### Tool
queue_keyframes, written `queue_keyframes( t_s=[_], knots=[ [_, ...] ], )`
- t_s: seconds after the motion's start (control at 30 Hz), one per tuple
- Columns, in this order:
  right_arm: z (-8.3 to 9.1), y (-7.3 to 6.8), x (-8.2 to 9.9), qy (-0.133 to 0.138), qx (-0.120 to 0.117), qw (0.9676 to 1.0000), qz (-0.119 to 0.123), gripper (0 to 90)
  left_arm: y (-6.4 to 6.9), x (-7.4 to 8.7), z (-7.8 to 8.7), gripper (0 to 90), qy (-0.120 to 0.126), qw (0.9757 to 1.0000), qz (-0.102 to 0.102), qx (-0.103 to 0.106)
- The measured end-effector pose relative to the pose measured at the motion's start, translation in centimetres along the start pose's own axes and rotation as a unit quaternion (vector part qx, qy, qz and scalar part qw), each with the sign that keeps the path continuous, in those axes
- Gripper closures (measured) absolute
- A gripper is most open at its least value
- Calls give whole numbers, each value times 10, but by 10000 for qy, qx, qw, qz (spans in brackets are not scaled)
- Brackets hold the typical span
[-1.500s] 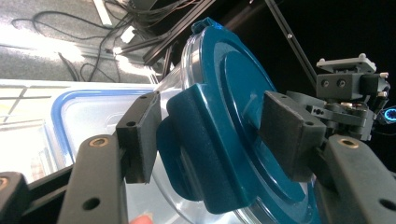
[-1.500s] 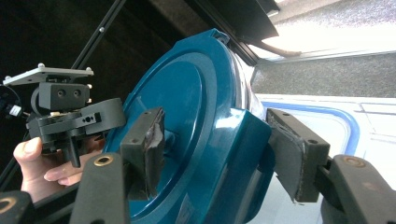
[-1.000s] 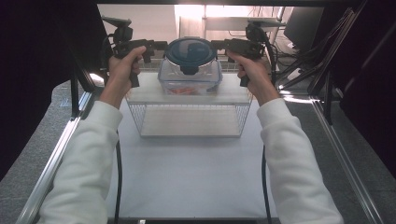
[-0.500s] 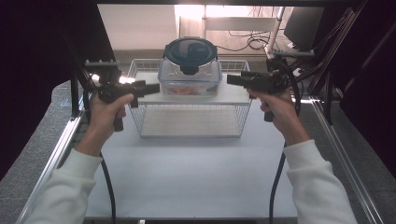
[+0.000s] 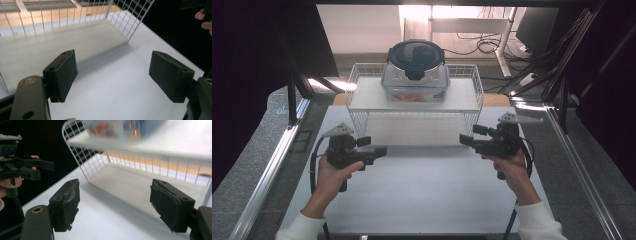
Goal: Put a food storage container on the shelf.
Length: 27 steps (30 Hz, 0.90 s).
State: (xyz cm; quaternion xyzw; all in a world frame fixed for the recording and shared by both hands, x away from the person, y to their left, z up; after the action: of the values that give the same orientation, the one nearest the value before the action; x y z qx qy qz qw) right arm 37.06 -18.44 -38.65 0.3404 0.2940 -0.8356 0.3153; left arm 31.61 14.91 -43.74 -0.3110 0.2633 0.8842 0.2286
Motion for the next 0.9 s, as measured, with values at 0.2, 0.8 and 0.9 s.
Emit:
queue_keyframes(
  t_s=[0.2,0.8,0.9],
  knots=[
    [-11,-4,51,-366,368,9985,144,236,2,35,-21,221,-212,9996,-44,-186],
    [-30,5,105,-884,467,9950,-86,234,-4,69,-42,224,-576,9973,-52,-450],
    [-29,7,105,-864,478,9951,-101,233,-5,71,-45,218,-633,9963,-73,-571]
  ],
)
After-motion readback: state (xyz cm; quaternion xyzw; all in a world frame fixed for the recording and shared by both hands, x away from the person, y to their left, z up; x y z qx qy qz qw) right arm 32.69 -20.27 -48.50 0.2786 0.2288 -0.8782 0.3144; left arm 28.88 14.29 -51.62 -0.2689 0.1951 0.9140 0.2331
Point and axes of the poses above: each handheld gripper's, and its own axes: z roughly backward along the jaws, x roughly out of its underside, y roughly to its right, the point moved 6 cm from there along -z, roughly forward along the jaws, and after that the axes turned 15 degrees about -y, right-handed, at the moved point
